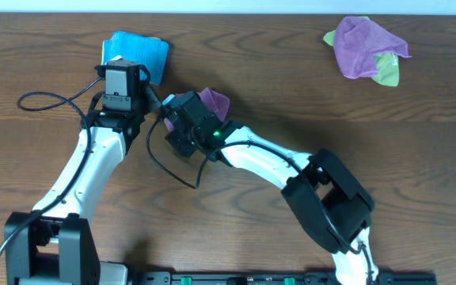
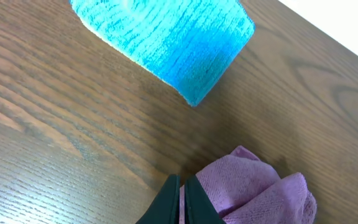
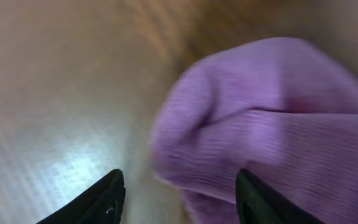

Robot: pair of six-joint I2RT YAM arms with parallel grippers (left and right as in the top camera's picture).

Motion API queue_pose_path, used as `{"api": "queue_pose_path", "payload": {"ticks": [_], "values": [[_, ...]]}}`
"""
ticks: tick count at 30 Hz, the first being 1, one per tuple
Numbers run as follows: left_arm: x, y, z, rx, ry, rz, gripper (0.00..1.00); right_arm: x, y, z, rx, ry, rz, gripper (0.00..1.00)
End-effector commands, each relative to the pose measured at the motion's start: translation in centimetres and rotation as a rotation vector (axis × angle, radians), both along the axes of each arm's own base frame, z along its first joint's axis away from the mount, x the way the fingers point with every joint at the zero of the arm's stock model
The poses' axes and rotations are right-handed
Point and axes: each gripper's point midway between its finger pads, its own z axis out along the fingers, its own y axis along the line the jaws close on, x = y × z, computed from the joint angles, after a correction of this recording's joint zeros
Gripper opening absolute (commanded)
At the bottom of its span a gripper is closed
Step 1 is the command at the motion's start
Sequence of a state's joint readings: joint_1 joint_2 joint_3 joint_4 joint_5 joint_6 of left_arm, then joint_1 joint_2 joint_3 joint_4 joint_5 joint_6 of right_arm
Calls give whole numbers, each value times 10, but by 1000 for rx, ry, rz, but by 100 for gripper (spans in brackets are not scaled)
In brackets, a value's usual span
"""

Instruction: Fold the cloth

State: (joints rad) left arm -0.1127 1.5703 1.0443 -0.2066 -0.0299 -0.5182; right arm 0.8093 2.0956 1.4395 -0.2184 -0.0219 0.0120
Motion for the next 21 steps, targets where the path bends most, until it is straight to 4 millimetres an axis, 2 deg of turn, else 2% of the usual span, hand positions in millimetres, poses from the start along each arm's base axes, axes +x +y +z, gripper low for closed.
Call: {"api": "queue_pose_path", "payload": {"ticks": [1,6,8,10,15,19,21], "values": [[3,0,20,1,-45,-10,6,35,-30,54,2,-131,-181,57],[2,0,21,1,-45,-10,6,50,-69,70,85,-36,-403,57],[2,0,21,1,-44,-10,6,54,-86,74,141,34,-516,58],[2,0,21,1,-43,-10,6,54,-96,73,215,139,-589,60],[0,0,19,-11,-32,3,6,47,-95,66,382,413,-619,61],[-2,0,17,-22,-21,12,6,45,-93,55,405,492,-621,62],[-2,-4,17,-39,-20,-4,6,44,-88,43,399,516,-609,62]]}}
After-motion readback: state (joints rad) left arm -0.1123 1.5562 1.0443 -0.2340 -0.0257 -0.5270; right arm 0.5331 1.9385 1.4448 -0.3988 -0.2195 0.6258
